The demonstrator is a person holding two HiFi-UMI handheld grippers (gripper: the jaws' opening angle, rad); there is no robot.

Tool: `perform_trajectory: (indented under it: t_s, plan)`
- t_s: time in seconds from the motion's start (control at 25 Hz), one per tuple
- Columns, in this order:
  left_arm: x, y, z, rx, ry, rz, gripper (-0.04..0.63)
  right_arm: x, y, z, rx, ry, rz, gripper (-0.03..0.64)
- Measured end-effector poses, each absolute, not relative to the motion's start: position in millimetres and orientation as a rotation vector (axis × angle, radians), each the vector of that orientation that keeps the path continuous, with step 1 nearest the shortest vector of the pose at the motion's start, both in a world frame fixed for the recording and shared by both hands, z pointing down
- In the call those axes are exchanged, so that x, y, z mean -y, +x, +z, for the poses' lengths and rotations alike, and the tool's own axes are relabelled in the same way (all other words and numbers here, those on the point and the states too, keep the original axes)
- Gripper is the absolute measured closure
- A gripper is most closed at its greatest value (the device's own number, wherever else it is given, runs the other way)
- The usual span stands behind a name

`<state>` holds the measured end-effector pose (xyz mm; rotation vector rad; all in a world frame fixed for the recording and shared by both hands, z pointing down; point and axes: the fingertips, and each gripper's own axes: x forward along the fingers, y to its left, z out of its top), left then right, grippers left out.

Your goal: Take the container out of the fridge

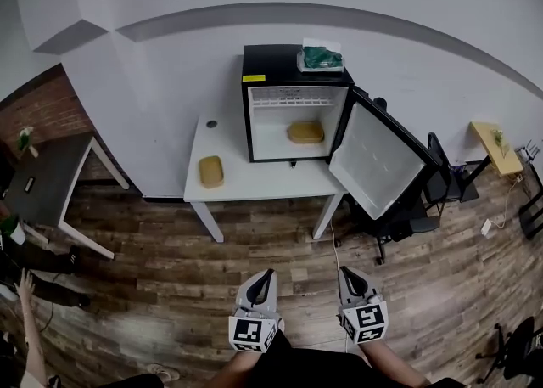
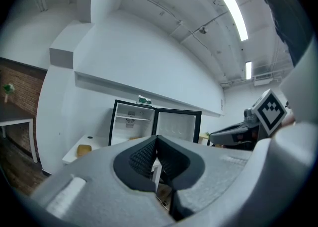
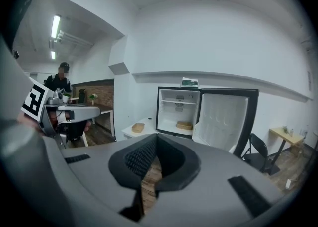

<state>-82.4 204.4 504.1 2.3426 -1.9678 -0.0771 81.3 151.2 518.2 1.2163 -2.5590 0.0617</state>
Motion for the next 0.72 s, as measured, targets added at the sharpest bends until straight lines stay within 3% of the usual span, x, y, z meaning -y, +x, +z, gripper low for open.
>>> perform_trajectory:
  t_s: [0.72]
  plan:
    - [-119.8, -162.1, 508.2, 1.923, 2.365, -0.077, 0.579, -69.3, 14.8, 527.4, 2.500, 1.250, 0.083, 0.618]
